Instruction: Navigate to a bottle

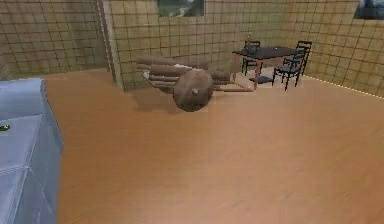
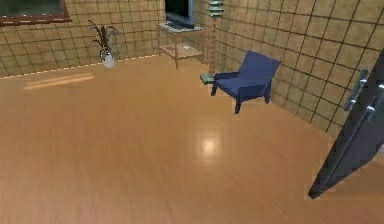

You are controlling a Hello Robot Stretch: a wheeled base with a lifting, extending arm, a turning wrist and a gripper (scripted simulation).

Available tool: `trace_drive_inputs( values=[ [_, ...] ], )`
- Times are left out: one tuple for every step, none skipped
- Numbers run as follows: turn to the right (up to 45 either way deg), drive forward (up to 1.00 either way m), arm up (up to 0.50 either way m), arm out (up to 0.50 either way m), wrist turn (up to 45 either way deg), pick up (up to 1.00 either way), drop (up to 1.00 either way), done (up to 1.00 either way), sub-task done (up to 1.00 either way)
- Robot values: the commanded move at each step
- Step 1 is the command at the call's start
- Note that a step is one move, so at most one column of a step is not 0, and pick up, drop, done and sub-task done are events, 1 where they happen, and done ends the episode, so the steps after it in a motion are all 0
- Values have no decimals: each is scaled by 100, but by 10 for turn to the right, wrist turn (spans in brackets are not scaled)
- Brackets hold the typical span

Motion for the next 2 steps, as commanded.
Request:
trace_drive_inputs(
  values=[
    [-270, 0, 0, 0, 0, 0, 0, 0, 0],
    [0, 100, 0, 0, 0, 0, 0, 0, 0]
  ],
)
